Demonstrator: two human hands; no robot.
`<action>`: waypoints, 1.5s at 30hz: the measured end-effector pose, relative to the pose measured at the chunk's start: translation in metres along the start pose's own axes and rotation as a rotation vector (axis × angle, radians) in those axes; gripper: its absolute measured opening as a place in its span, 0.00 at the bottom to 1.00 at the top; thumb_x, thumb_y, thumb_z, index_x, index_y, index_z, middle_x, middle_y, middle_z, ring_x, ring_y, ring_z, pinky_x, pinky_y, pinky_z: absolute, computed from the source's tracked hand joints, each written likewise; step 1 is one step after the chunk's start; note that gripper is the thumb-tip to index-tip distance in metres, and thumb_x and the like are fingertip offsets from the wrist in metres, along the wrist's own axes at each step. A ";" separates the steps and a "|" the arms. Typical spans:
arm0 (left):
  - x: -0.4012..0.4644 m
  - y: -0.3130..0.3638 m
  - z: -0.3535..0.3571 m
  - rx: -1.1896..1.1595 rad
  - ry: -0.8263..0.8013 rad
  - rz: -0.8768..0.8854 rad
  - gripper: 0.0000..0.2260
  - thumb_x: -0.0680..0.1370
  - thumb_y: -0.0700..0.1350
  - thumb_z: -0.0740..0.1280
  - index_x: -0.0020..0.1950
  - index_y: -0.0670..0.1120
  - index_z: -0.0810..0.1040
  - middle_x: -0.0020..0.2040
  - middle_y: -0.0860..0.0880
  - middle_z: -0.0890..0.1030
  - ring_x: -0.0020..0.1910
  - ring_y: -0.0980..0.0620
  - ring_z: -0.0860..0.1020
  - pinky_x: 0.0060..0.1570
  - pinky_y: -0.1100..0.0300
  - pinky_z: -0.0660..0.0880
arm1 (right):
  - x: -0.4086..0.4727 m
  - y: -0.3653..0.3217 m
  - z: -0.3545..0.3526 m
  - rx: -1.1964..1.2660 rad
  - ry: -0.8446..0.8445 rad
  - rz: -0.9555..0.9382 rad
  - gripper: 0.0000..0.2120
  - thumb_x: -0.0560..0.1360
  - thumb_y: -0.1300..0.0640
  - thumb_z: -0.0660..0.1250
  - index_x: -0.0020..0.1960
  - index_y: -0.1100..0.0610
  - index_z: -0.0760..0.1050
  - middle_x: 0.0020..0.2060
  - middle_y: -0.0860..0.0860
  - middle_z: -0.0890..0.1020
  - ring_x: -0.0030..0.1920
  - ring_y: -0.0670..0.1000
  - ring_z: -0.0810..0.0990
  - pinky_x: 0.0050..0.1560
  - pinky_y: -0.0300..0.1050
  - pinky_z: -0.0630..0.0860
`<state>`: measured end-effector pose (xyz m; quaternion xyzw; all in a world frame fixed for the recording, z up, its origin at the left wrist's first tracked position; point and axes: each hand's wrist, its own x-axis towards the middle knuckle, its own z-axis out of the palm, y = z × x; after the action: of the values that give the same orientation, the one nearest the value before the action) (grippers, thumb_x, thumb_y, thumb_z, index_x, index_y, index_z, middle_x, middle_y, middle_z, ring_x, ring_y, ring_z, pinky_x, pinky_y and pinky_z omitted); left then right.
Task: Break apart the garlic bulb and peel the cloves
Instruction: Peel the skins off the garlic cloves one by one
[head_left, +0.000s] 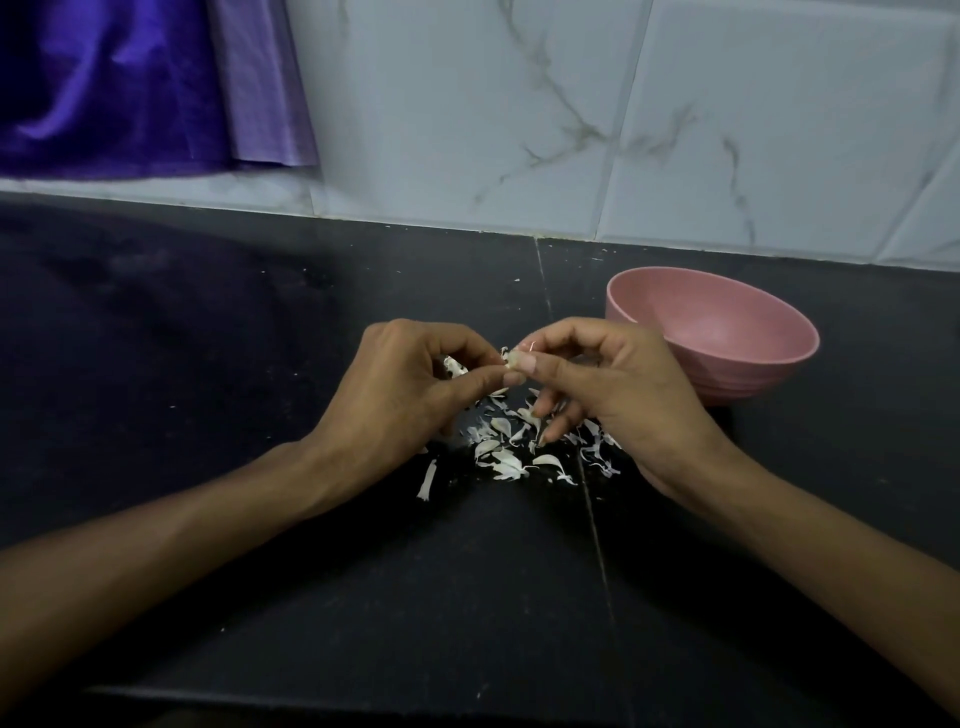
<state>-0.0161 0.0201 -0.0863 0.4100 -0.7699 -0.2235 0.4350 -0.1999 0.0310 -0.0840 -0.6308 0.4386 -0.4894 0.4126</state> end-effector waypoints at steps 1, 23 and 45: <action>0.000 0.000 0.000 -0.007 0.005 0.001 0.09 0.71 0.51 0.74 0.42 0.46 0.84 0.24 0.61 0.77 0.19 0.60 0.73 0.23 0.69 0.70 | 0.000 0.000 -0.001 0.011 0.005 0.001 0.04 0.75 0.62 0.71 0.48 0.62 0.82 0.37 0.52 0.83 0.32 0.50 0.79 0.28 0.43 0.80; 0.006 -0.007 0.002 -0.280 -0.023 -0.076 0.06 0.73 0.47 0.71 0.45 0.46 0.80 0.31 0.53 0.80 0.21 0.52 0.75 0.20 0.62 0.70 | 0.001 -0.004 -0.004 0.239 -0.039 0.134 0.06 0.75 0.65 0.70 0.52 0.62 0.79 0.37 0.52 0.82 0.31 0.48 0.78 0.29 0.42 0.79; 0.007 -0.004 0.002 -0.446 -0.081 -0.121 0.12 0.74 0.52 0.68 0.45 0.43 0.75 0.27 0.39 0.73 0.19 0.50 0.69 0.19 0.62 0.67 | -0.004 -0.006 0.001 0.211 -0.140 0.158 0.08 0.72 0.63 0.71 0.50 0.64 0.80 0.42 0.58 0.85 0.29 0.48 0.79 0.28 0.39 0.77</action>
<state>-0.0185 0.0121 -0.0869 0.3398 -0.6922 -0.4303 0.4693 -0.1986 0.0364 -0.0794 -0.5801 0.4033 -0.4535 0.5434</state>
